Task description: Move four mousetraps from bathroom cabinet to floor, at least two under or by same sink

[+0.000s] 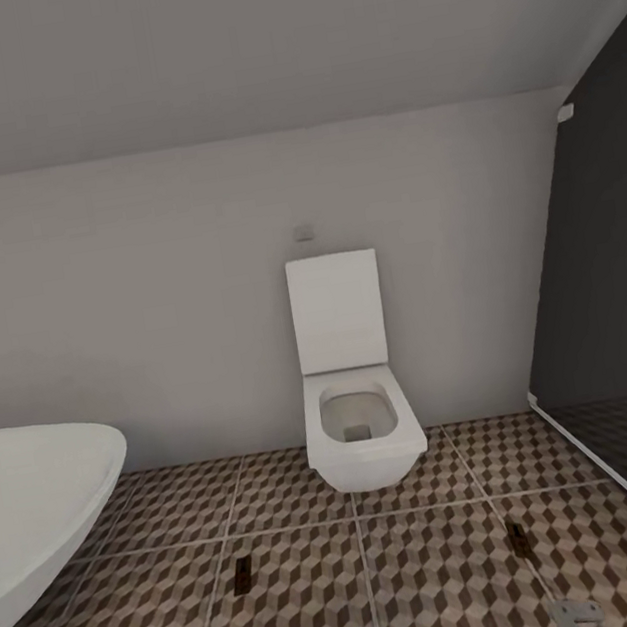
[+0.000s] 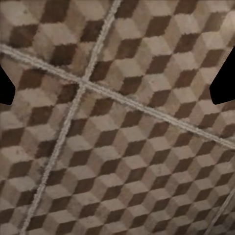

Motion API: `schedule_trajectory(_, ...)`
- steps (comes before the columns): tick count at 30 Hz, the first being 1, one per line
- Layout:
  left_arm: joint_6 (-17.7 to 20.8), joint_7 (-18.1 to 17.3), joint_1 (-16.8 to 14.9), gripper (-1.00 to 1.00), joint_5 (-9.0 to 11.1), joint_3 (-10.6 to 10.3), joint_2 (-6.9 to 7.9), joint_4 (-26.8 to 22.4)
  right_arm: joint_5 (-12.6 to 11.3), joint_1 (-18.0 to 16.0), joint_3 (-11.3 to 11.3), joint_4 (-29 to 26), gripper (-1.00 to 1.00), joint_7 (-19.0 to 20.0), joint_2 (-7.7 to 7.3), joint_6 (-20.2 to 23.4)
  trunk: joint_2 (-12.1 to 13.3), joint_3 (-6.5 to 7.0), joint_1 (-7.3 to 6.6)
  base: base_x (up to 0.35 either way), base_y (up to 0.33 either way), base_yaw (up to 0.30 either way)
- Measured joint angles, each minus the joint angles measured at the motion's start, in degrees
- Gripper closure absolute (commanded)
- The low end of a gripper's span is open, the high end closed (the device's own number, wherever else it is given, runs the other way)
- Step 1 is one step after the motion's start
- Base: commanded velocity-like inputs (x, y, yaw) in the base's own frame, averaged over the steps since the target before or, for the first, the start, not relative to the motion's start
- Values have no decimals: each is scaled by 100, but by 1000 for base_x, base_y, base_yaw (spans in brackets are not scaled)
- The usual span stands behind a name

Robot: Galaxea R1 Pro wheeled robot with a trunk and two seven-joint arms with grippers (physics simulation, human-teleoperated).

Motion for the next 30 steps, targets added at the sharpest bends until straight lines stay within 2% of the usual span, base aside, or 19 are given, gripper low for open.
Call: schedule_trajectory(30, -3, 1, 2, -100, -16, -1, -10, 2, 0, 0, 0, -1, -100, -1, 0, 0, 1203, 539, -659, 0, 0, 0)
